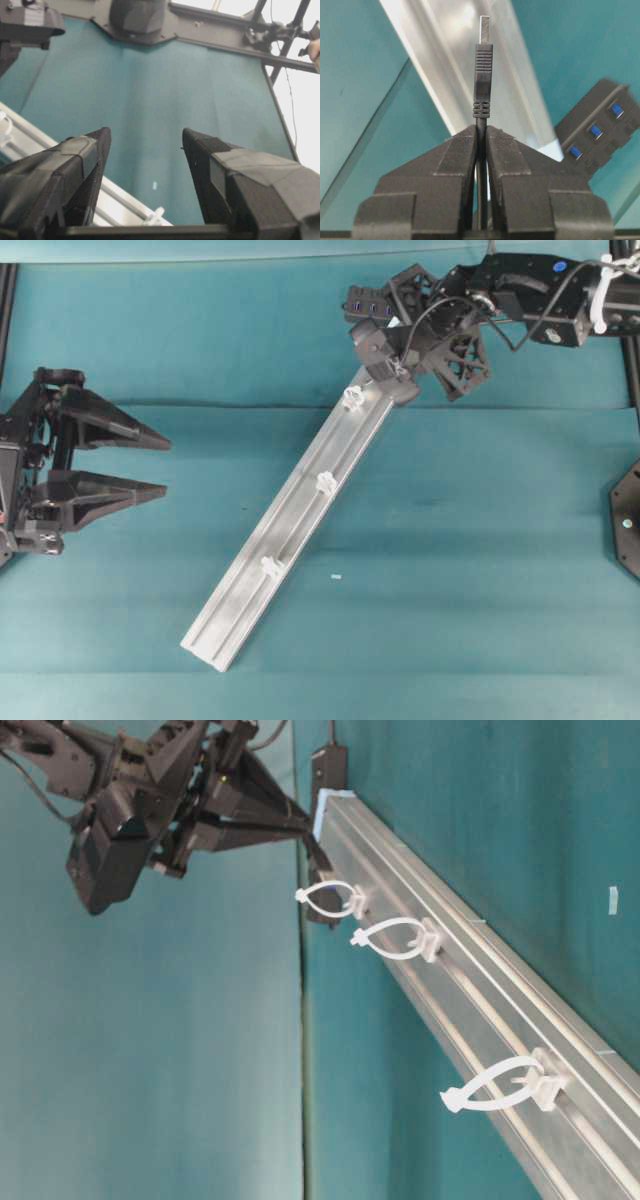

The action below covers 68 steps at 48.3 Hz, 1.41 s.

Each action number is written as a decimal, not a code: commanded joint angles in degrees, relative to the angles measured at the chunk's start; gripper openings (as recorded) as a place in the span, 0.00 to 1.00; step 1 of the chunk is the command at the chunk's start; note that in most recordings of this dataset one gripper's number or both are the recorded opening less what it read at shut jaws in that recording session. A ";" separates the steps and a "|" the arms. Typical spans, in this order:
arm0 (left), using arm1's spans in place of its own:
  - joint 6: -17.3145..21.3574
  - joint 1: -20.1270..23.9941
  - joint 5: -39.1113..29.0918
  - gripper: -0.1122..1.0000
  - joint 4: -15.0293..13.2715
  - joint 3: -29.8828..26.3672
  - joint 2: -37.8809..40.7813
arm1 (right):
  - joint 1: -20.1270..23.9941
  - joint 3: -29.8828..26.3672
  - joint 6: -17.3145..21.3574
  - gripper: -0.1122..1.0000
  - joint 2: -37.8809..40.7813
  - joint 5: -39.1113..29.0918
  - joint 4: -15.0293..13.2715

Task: Pass the USB cable through three rings with both arms.
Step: 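Push the plug through the top ring with the right gripper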

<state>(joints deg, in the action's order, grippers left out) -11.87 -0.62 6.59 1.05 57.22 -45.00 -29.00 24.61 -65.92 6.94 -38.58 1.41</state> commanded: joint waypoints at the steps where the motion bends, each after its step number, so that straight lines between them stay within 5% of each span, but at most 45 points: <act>1: 0.26 0.26 0.26 0.72 0.09 -1.49 -0.09 | 0.88 -0.26 -0.62 0.17 0.18 0.97 0.53; 53: -0.18 1.23 0.35 0.72 0.09 -2.20 3.78 | 7.47 0.00 -1.67 0.17 1.41 6.50 2.46; 68: -0.18 5.36 0.79 0.73 0.09 -2.99 10.20 | 7.73 0.79 -1.67 0.17 1.05 7.73 2.37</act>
<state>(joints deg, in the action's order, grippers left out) -12.04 3.08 6.68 1.05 55.63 -38.50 -21.80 25.58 -67.15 8.00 -31.38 3.60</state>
